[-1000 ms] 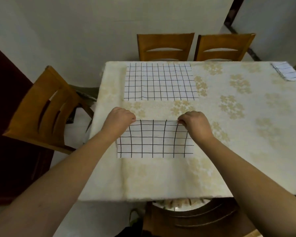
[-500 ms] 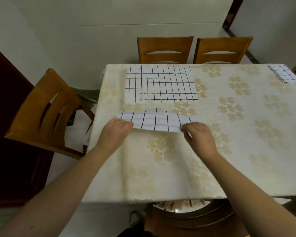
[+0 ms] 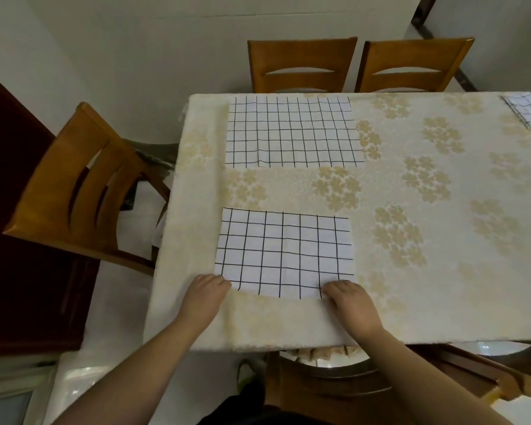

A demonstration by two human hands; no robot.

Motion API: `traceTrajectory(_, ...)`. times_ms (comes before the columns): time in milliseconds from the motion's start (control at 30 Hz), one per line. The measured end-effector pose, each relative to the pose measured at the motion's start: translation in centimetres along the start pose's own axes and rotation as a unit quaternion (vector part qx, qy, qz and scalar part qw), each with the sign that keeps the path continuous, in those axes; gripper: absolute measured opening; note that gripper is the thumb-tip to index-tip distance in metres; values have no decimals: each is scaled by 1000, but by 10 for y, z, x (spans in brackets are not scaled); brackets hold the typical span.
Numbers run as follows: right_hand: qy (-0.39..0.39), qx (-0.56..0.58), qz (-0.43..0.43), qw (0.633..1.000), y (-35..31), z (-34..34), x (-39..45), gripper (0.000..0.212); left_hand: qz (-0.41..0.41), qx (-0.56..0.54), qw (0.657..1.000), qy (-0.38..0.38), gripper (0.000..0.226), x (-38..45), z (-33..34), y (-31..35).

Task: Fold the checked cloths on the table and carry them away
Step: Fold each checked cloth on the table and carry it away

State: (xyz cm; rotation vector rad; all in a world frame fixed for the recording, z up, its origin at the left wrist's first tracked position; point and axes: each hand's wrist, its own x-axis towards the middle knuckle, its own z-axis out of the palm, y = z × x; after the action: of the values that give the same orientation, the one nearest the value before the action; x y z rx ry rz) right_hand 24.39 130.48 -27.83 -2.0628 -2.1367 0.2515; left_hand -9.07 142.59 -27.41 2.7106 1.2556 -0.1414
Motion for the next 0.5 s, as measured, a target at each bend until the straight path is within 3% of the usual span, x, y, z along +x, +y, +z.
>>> traceTrajectory(267, -3, 5, -23, 1000, -13, 9, 3, 30, 14, 20, 1000, 4, 39, -2, -3, -1)
traceTrajectory(400, 6, 18, -50, 999, -31, 16, 8, 38, 15, 21, 1000, 10, 38, -6, -2, 0)
traceTrajectory(500, -36, 7, -62, 997, -44, 26, 9, 52, 25, 18, 999, 19, 36, -5, 2, 0)
